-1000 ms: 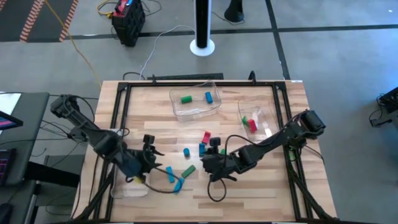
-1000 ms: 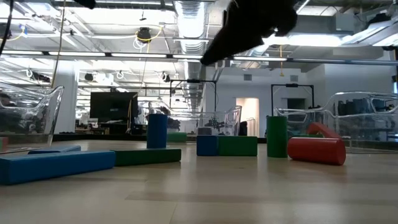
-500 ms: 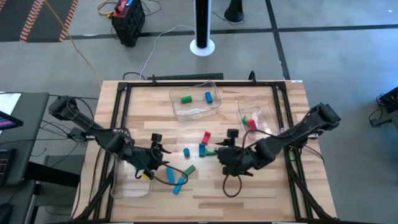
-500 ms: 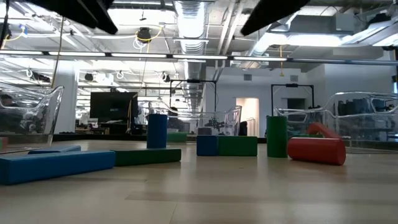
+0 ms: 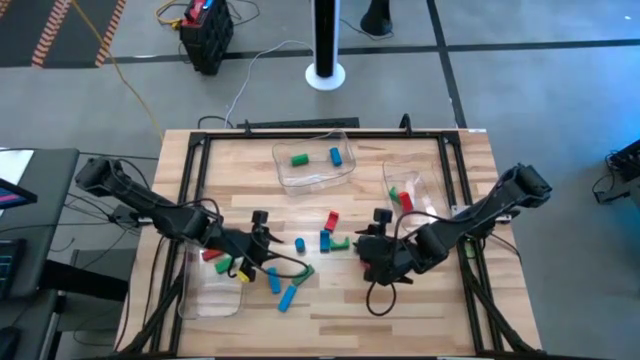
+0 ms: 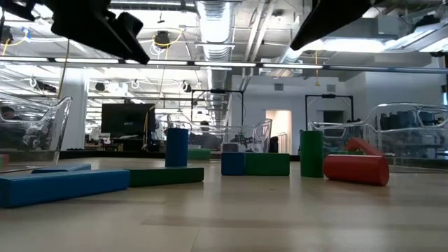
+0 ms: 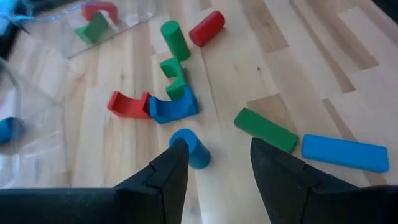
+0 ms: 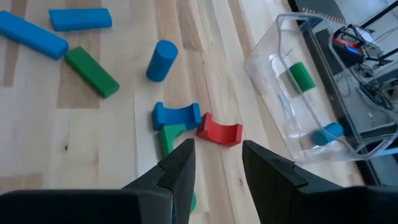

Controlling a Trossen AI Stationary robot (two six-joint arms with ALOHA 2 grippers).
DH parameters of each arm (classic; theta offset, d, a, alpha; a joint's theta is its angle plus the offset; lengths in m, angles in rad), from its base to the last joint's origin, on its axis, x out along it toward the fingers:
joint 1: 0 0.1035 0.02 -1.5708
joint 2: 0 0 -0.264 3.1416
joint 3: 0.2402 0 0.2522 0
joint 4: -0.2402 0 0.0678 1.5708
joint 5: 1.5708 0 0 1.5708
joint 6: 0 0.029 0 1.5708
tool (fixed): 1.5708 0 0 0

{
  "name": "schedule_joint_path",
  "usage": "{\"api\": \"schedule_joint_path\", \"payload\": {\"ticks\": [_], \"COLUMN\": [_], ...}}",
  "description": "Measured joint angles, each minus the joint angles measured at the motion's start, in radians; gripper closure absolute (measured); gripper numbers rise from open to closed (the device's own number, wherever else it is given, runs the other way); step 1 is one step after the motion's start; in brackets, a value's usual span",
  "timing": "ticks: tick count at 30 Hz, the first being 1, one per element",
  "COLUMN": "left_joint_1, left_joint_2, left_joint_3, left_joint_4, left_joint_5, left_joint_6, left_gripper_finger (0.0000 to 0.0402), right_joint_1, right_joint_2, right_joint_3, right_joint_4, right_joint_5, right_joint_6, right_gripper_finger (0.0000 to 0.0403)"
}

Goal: Sort blocks by size
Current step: Put the blue cylinder block into the top transparent bin

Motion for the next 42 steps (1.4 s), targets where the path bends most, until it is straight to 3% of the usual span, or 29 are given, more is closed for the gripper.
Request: {"api": "schedule_joint_path", "payload": {"ticks": [15, 26, 35, 42], "left_joint_1": [0.015, 0.039, 0.130, 0.163], "left_joint_2": [0.026, 0.236, 0.375, 0.443], "left_joint_3": [-0.010, 0.010, 0.095, 0.156], "left_joint_4": [0.122, 0.341, 0.346, 0.313], "left_joint_5": [0.163, 0.176, 0.176, 0.251], "left_joint_6": [-0.006, 0.070, 0.101, 0.119], "left_gripper_finger": [0.0234, 0.0234, 0.0234, 0.0234], "right_joint_1": [0.012, 0.026, 0.041, 0.081], "right_joint_2": [0.001, 0.001, 0.001, 0.001], "right_joint_3": [-0.028, -0.027, -0.027, -0.027], "right_joint_4": [0.048, 0.034, -0.037, -0.049], "right_joint_5": [-0.028, -0.028, -0.028, -0.028], "right_joint_6": [0.006, 0.013, 0.098, 0.124], "right_gripper_finger": [0.0237, 0.0237, 0.0237, 0.0237]}}
